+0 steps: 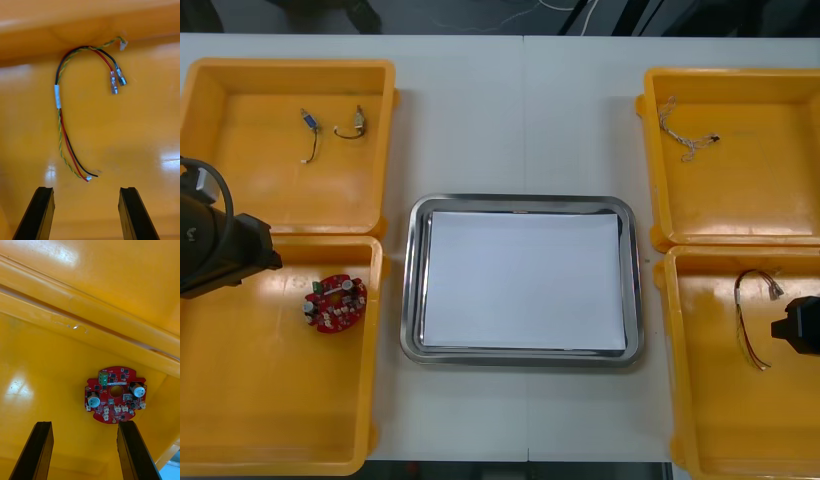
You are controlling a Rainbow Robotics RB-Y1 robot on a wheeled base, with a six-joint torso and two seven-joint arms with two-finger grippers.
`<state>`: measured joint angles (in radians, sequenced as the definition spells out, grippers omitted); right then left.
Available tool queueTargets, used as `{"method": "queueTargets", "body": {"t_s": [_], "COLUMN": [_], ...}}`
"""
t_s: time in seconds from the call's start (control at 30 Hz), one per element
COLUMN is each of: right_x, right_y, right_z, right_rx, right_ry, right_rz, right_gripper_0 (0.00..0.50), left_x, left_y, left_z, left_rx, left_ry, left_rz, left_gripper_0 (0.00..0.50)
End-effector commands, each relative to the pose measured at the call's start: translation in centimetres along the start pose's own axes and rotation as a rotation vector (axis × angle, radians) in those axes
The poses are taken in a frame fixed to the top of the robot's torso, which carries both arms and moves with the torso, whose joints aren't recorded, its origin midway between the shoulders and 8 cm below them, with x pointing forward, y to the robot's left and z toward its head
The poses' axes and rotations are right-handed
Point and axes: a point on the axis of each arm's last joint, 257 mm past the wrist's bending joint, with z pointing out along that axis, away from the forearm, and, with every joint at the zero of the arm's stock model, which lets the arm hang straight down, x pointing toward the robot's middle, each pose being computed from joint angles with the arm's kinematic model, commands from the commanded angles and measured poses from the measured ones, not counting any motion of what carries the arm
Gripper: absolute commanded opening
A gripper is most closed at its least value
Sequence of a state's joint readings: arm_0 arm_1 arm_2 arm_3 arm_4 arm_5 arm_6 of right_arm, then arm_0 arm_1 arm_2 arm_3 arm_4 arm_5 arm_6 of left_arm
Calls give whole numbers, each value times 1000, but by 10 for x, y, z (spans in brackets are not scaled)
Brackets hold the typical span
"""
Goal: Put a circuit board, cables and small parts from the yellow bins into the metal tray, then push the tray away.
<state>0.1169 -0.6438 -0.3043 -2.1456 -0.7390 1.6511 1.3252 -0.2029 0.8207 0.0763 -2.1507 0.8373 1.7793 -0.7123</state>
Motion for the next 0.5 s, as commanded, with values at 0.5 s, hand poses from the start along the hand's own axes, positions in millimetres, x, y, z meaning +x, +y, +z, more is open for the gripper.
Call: {"method": "queueTargets", "body": {"t_s": [0.5], "right_x": [31], "right_y": [0], "right_z": [53], "right_rx": [-27], "right_ry": [15], "right_rz": [84], "right_gripper_0": [500], "left_x": [33], "left_y": [-11], "left_z": [44], "left_rx": [8], "left_ry": [3], "left_rz": [-28], "left_gripper_0": [500]}}
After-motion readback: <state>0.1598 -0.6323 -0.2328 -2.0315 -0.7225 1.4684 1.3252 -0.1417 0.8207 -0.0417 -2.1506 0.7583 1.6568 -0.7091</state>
